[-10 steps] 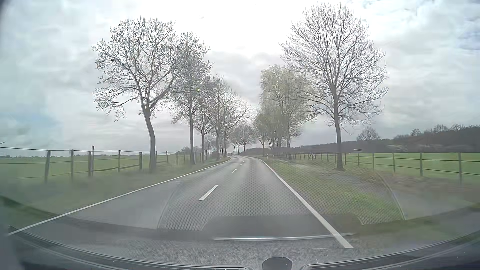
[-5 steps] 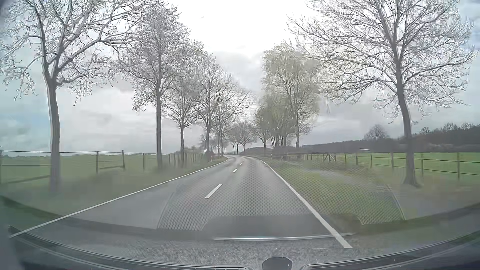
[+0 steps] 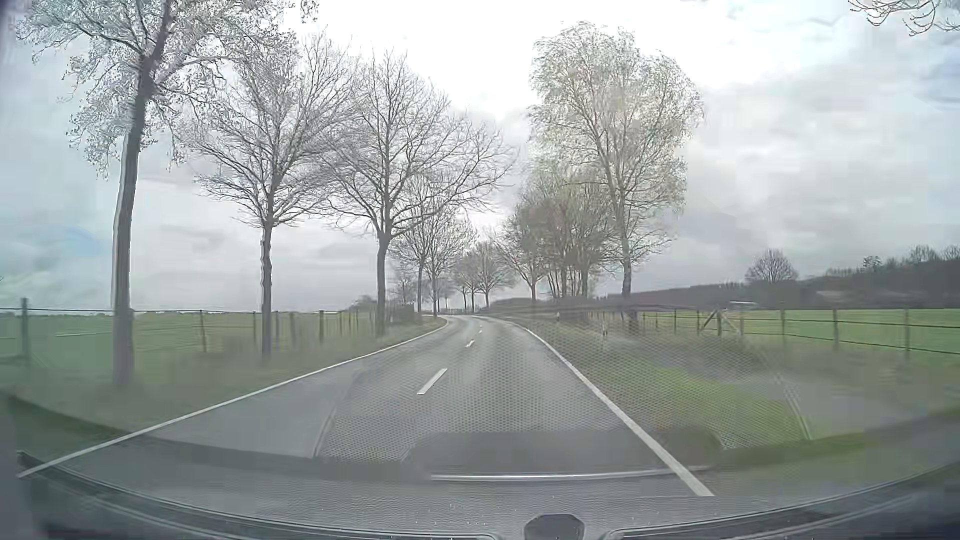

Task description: Follow the waypoints while adhering to traffic rules and regulations

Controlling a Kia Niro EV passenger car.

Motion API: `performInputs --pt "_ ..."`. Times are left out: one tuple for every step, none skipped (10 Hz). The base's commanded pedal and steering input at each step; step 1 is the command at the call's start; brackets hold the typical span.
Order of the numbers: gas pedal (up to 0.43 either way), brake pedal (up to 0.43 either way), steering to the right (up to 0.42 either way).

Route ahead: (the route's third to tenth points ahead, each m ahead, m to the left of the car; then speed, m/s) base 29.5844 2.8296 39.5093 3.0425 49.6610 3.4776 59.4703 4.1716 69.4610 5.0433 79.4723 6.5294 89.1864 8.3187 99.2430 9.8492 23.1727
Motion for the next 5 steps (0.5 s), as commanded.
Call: performInputs --pt "0.138 0.0 -0.002" --pt "0.118 0.0 -0.003" --pt "0.098 0.0 -0.004" --pt "0.098 0.0 -0.006" --pt "0.098 0.0 -0.007"
